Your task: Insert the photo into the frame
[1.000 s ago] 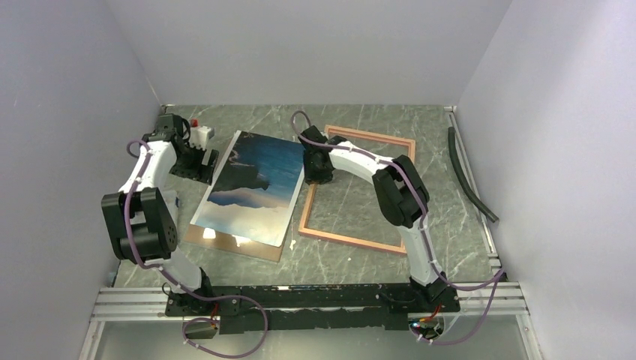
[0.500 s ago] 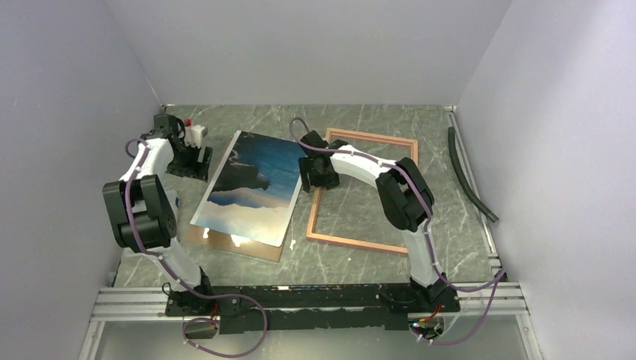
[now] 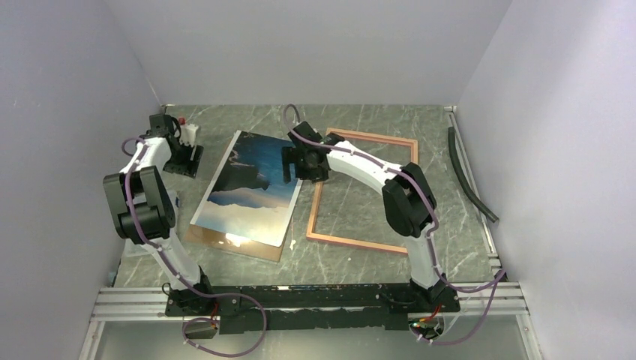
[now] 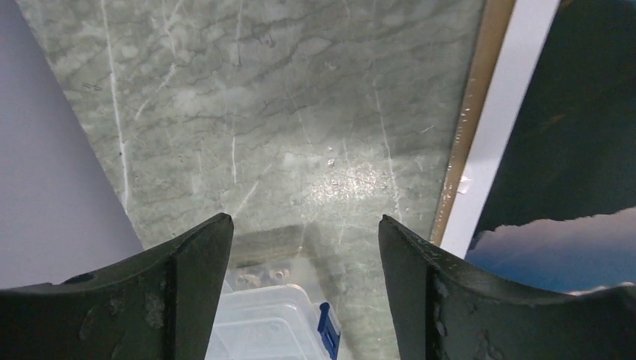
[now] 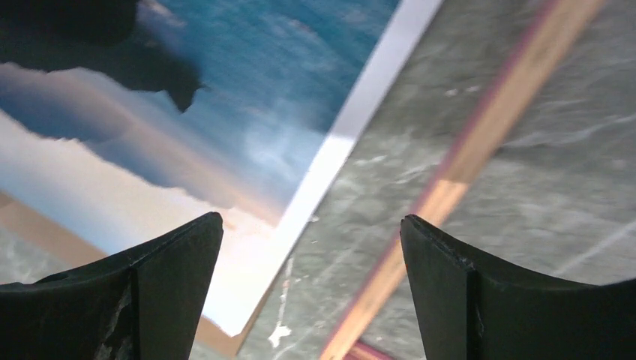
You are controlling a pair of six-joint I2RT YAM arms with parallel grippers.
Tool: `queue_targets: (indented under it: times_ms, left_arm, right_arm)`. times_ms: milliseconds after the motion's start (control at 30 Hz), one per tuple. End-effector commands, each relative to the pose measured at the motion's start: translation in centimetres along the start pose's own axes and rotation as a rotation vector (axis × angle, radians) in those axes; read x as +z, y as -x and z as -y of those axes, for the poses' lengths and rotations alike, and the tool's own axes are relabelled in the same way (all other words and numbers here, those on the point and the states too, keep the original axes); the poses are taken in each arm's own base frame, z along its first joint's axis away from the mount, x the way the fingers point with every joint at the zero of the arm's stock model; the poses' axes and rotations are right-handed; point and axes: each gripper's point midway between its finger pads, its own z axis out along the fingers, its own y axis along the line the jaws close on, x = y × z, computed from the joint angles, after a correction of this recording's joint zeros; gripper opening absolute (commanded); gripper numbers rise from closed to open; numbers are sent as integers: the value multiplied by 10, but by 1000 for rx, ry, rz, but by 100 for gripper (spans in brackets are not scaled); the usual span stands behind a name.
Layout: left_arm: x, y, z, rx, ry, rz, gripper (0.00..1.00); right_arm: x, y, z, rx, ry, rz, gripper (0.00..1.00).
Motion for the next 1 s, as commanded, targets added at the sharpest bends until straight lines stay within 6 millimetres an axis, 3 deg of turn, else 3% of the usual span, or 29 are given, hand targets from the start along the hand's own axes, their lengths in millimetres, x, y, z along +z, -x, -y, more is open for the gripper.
queue_targets:
  times_ms: [0, 367, 567, 767, 967]
  left_arm:
    - [16, -10, -5, 39, 29, -30, 76]
    - [34, -25, 18, 26, -29, -73, 76]
    - [49, -28, 37, 24, -45, -112, 75]
    - [65, -22, 53, 10, -77, -132, 74]
    - [83, -6, 61, 8, -89, -141, 75]
  right_arm:
    - [1, -5, -37, 89, 150, -42, 93]
    - [37, -31, -42, 138, 162, -175, 93]
    - [51, -32, -43, 191, 189, -207, 93]
    - [66, -16, -47, 282, 230, -202, 93]
    - [71, 11, -35, 364, 245, -163, 92]
